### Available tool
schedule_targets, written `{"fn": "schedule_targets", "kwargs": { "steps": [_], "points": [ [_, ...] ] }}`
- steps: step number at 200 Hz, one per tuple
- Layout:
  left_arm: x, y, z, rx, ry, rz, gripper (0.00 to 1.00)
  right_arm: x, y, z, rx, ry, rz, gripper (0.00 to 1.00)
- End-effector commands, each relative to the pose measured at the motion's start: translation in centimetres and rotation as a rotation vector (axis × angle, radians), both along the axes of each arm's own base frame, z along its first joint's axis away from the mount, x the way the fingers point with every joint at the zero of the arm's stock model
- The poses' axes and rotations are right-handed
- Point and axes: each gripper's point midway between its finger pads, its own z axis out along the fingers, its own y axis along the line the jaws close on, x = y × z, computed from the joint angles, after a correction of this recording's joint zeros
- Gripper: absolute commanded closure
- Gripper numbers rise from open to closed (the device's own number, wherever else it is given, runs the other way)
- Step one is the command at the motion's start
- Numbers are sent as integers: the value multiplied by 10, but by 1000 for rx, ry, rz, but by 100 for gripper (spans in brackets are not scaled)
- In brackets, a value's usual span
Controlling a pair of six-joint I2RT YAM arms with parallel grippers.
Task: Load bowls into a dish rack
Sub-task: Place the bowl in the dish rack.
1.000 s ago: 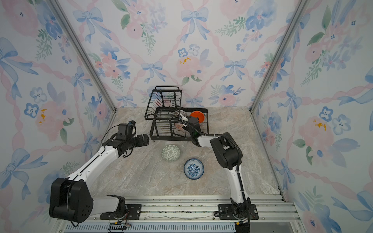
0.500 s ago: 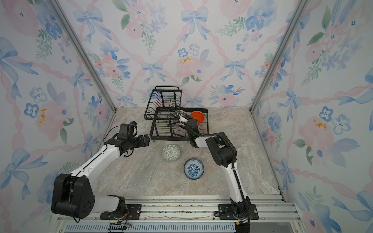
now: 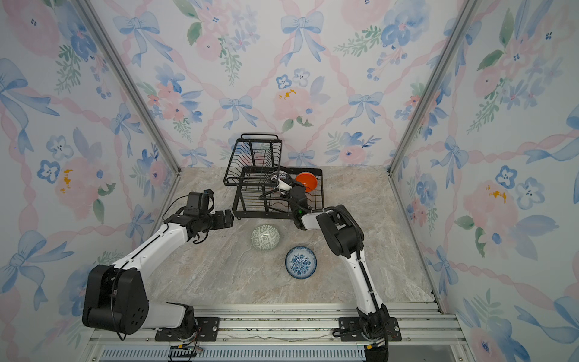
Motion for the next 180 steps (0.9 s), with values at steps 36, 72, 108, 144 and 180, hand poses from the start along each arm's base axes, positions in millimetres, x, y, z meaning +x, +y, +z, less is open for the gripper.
{"fn": "schedule_targets", "kwargs": {
  "steps": [36,72,108,144,180],
  "points": [
    [11,-7,11,-25,-26,-15,2,5,7,34,16,-156,-27,100],
    [13,-9,11,-25,-25,-22,2,4,7,26,-21,-150,-13,100],
    [15,-11,10,-24,-21,-28,2,0,9,14,-48,-124,11,100],
    [15,-10,10,-22,-23,-31,2,-3,12,3,-87,-105,30,100],
    [13,-10,8,-18,-19,-32,2,-3,15,-2,-104,-95,39,100]
  ]
}}
